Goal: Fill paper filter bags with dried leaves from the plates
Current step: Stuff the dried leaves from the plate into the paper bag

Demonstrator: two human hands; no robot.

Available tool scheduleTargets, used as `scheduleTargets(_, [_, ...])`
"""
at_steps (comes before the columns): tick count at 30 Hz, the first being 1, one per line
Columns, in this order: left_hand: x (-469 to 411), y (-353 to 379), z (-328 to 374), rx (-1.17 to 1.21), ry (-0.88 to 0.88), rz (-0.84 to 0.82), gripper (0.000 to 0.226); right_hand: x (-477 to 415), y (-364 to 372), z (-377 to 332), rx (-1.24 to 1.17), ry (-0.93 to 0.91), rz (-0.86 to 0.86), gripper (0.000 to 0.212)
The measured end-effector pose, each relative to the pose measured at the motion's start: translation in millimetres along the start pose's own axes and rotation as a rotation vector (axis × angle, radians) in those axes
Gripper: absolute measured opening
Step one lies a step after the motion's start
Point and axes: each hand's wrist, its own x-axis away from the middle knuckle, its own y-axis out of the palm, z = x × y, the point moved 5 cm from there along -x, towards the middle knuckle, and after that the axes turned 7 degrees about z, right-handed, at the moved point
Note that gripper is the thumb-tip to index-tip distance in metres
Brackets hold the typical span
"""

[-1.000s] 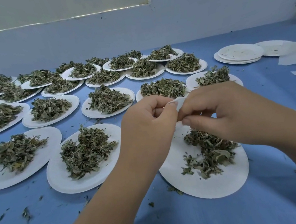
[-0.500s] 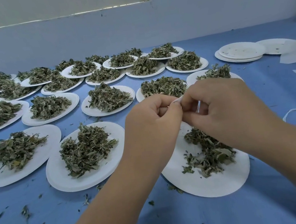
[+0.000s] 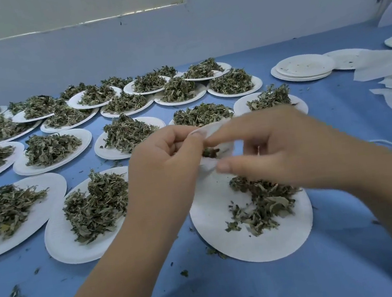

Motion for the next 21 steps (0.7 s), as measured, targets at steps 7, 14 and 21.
scheduleTargets(7, [-8.0, -13.0, -9.0, 0.039, -0.040, 0.084, 0.015, 11.2, -33.5, 35.1, 0.141, 0.313, -0.297, 0.039])
scheduleTargets(14, [-8.9, -13.4, -4.5, 0.014, 0.050, 0.162, 0.012, 25.8, -15.2, 33.8, 0.284, 0.437, -0.528, 0.056])
scheduleTargets(21, [-9.9, -18.7, -1.5, 0.016, 0.091, 0.223, 0.013, 28.2, 1.1, 28.0, 0.455, 0.413, -0.498, 0.067])
